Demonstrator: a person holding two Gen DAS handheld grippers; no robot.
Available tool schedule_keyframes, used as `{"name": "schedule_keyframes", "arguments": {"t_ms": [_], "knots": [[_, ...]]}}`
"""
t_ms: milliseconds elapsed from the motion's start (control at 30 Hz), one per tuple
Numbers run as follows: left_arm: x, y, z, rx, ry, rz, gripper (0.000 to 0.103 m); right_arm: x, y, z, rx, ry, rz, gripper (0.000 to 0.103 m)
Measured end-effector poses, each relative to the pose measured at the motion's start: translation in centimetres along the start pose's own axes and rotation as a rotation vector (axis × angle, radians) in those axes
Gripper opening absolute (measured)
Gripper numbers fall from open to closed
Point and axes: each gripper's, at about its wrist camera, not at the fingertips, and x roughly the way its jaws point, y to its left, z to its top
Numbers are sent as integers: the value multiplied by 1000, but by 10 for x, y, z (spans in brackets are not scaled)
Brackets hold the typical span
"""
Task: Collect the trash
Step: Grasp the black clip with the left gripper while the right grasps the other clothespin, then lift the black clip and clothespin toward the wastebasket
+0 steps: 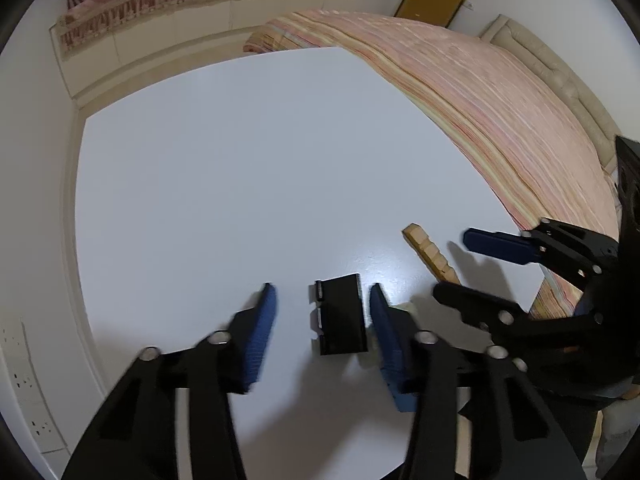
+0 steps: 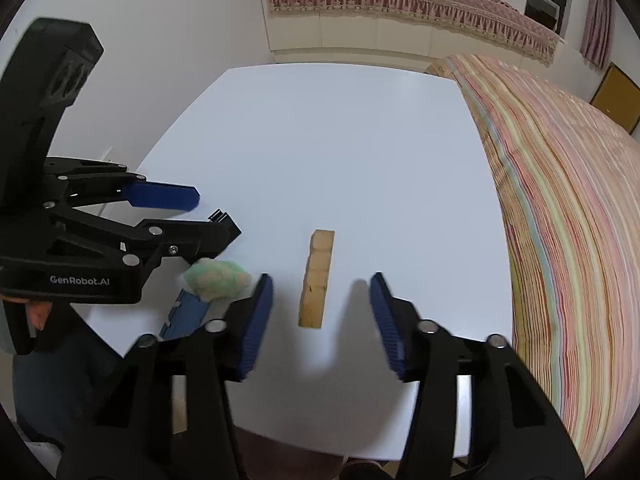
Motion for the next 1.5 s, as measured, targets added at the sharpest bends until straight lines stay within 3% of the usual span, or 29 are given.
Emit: {"name": "schedule_keyframes", "arguments": {"t_ms": [133,267,933,1500], "knots": [[2,-3,2,14,5,-7,24,3,1,0,-15,0,-5,30],[0,0,2,18,8,-9,23,4,1,1,-15,-1,-5,11],[-16,1,-4,34,-41,2,23,-14,-9,1,43,-38,25,11],[-81,-49,-37,128,-122,-50,23,-113,11,-38,64,-127,18,11]]}}
